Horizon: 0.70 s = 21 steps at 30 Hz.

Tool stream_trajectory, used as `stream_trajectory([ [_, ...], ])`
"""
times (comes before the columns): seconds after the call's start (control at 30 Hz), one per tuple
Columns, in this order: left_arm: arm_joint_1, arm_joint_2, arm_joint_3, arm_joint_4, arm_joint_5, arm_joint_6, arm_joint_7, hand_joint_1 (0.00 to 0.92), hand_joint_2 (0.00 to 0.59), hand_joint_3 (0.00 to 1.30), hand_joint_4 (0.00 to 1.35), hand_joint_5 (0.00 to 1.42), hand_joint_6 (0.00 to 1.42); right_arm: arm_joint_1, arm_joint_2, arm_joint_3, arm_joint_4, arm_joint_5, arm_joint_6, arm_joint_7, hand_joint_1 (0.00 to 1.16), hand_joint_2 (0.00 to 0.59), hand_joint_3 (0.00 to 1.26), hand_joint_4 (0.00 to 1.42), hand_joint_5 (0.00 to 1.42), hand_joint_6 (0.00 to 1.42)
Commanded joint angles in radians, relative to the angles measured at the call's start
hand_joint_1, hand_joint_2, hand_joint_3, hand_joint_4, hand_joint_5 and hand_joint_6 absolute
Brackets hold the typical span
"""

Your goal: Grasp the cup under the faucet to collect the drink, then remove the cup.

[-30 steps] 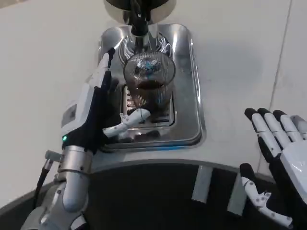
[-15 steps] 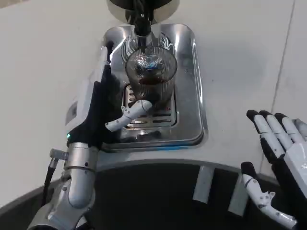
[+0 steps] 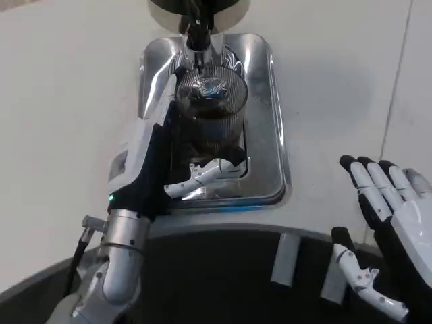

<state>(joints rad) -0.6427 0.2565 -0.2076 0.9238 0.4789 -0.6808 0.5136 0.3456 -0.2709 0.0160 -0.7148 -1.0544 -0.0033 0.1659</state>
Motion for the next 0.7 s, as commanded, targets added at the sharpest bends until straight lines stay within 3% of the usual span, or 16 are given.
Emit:
stream_trajectory([
  [0.03,-0.021,-0.007,-0.007,0.030,0.004,0.003,-0.011,0.382,0.039,0.00,0.00,0.10,0.11,0.013,0.019,0.011,-0.021,-0.007,0.014,0.008,0.08,0.566,0.00,0.00,0.00,0.00],
  [0.43,-0.079,-0.022,-0.025,0.082,0.023,0.025,0.015,0.404,0.039,0.00,0.00,0.13,0.14,-0.005,0.040,0.009,-0.034,-0.004,0.044,0.043,0.08,0.550,0.00,0.00,0.00,0.00],
  [0.7,-0.100,-0.042,-0.040,0.100,0.050,0.094,0.072,0.405,0.039,0.00,0.00,0.18,0.19,-0.026,0.057,0.015,-0.036,0.007,0.072,0.068,0.07,0.552,0.00,0.00,0.00,0.00],
])
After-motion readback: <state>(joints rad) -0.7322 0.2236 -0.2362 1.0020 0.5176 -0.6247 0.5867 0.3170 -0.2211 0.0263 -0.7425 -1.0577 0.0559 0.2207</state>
